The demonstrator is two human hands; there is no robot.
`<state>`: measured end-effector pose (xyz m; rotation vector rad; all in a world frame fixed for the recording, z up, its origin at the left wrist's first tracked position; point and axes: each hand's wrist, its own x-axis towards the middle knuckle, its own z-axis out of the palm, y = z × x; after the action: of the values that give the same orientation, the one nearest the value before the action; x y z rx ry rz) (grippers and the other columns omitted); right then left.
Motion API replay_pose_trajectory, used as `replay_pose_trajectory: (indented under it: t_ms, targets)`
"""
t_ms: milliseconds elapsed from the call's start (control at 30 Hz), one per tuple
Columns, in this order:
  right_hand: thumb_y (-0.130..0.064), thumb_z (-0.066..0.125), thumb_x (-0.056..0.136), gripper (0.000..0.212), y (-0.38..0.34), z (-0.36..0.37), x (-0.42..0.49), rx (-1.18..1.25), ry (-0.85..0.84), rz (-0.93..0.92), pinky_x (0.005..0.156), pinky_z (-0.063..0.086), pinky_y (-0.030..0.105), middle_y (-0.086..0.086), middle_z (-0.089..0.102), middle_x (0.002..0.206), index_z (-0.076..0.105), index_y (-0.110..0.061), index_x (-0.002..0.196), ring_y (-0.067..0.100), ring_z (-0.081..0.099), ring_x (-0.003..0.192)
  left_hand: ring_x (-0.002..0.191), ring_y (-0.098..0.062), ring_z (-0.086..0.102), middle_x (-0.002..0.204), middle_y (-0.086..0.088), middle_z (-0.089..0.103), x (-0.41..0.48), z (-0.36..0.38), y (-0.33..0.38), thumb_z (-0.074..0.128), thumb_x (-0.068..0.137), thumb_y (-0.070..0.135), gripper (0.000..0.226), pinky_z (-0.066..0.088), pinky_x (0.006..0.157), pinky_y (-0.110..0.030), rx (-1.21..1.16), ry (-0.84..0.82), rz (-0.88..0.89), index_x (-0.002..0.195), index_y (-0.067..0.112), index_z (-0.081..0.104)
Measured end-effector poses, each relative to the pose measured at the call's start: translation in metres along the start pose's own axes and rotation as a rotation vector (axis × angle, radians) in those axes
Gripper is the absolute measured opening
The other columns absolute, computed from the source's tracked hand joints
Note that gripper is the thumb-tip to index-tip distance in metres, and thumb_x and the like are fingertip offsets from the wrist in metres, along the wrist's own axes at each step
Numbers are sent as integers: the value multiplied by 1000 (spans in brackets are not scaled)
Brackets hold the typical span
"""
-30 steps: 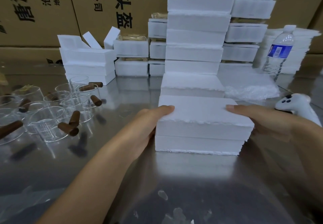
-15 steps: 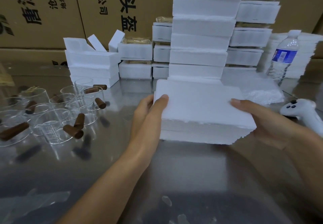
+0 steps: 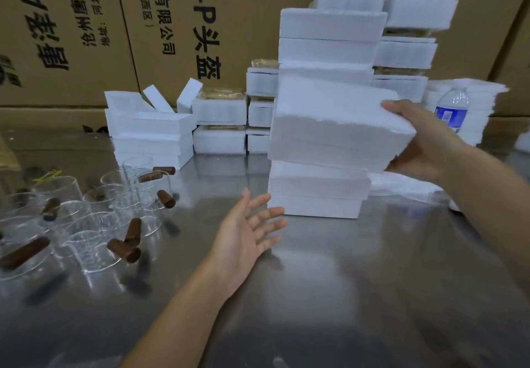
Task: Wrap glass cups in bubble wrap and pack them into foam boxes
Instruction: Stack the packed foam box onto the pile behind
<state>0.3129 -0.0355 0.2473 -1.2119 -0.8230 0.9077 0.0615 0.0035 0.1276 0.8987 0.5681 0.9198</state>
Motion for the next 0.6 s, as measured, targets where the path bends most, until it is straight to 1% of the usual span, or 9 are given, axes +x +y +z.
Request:
replay_pose_trajectory:
  t_ms: [33, 100, 200, 267, 333, 400, 600]
  targets:
    - [-38, 68, 78, 22, -3, 3, 7, -69, 12, 0, 78, 55, 42, 5, 61, 99, 61, -27, 96, 24, 59, 93, 77, -16, 69, 85, -2, 72, 1, -1, 0, 48, 72, 52, 54, 45, 78, -33, 13, 2, 5, 111, 16, 60]
    - [-39, 71, 75, 22, -5, 8, 18, -171, 33, 17, 75, 56, 42, 4, 61, 94, 61, -27, 90, 24, 61, 87, 76, -15, 68, 84, -2, 70, 1, -2, -2, 52, 71, 46, 48, 46, 76, -33, 42, -15, 17, 108, 17, 61]
    - [-39, 73, 72, 24, -5, 7, 32, -203, 61, 85, 66, 57, 41, 3, 60, 88, 61, -25, 87, 23, 63, 77, 76, -15, 67, 84, 0, 69, 2, -2, -5, 56, 70, 39, 47, 47, 74, -31, 108, -49, 31, 110, 16, 62]
    - [-40, 72, 72, 27, -3, 2, 38, -217, 81, 142, 67, 56, 39, 3, 57, 83, 59, -23, 87, 24, 61, 73, 78, -16, 67, 84, -1, 69, 3, -1, -6, 57, 72, 36, 45, 48, 72, -29, 132, -70, 43, 111, 16, 62]
    - [-44, 72, 70, 34, 1, -3, 42, -232, 111, 204, 69, 53, 36, 5, 57, 78, 57, -20, 87, 23, 60, 70, 78, -16, 66, 84, -1, 69, 4, -2, -6, 58, 73, 35, 44, 48, 71, -28, 138, -82, 53, 111, 15, 62]
    - [-49, 72, 67, 40, 4, -7, 43, -271, 137, 229, 70, 51, 34, 6, 59, 77, 56, -19, 88, 23, 61, 71, 77, -16, 66, 84, -1, 69, 6, -2, -7, 58, 72, 36, 44, 48, 71, -28, 139, -91, 60, 111, 15, 62]
    - [-52, 69, 70, 41, 10, -7, 42, -293, 130, 261, 67, 48, 34, 5, 60, 79, 56, -18, 90, 22, 61, 75, 76, -16, 65, 85, -2, 68, 9, -2, -11, 58, 70, 36, 46, 47, 72, -29, 144, -127, 71, 111, 14, 62]
